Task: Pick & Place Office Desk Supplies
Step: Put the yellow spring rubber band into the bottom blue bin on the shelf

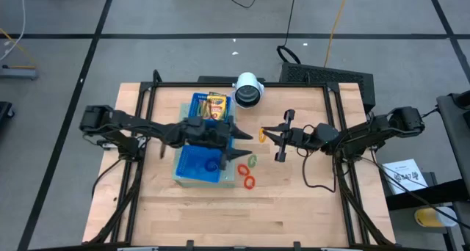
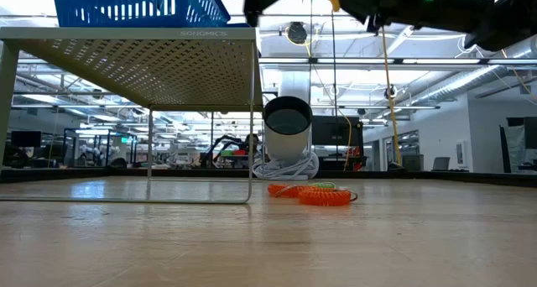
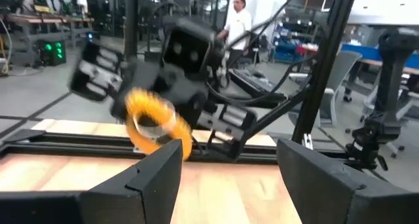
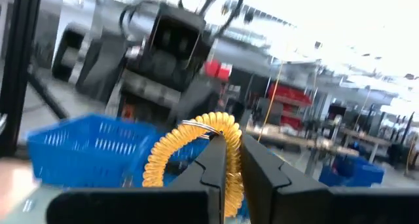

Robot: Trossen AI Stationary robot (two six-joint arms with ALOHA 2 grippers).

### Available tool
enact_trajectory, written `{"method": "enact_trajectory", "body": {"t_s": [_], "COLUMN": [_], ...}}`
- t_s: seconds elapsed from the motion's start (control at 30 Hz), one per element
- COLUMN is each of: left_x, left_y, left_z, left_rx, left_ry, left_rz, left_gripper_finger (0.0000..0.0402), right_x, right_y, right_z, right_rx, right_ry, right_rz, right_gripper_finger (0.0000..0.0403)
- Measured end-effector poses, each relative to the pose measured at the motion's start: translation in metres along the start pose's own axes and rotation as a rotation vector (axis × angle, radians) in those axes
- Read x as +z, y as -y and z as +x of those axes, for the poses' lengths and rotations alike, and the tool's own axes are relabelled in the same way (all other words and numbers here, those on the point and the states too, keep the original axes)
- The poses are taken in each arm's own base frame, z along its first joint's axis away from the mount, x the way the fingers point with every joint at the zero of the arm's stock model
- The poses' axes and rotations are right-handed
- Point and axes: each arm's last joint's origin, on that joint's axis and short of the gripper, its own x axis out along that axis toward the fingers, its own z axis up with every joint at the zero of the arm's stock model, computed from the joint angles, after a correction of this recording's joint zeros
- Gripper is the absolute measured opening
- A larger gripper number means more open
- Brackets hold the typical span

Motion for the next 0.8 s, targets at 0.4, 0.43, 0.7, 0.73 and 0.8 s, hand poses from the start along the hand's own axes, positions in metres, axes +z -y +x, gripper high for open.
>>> {"method": "enact_trajectory", "body": {"t_s": [0.4, 0.43, 0.7, 0.73, 0.8], "left_x": [-0.005, -0.006, -0.005, -0.005, -0.005], "left_y": [-0.007, -0.007, -0.011, -0.011, -0.011], "left_z": [0.044, 0.044, 0.044, 0.044, 0.044], "left_rx": [0.002, 0.004, 0.038, 0.04, 0.041], "left_ry": [-0.021, -0.021, -0.016, -0.016, -0.016], "left_rz": [0.004, 0.011, 0.026, 0.026, 0.033], "left_gripper_finger": [0.0253, 0.0253, 0.0252, 0.0251, 0.0241], "right_x": [0.003, 0.003, 0.006, 0.006, 0.006], "right_y": [-0.003, -0.004, -0.011, -0.011, -0.011], "right_z": [0.0, 0.0, -0.002, -0.002, -0.002], "right_rx": [0.031, 0.035, 0.043, 0.043, 0.045], "right_ry": [0.035, 0.036, 0.045, 0.045, 0.045], "right_rz": [0.028, 0.03, -0.021, -0.019, -0.014], "right_gripper_finger": [0.0021, 0.0021, 0.0022, 0.0022, 0.0022]}}
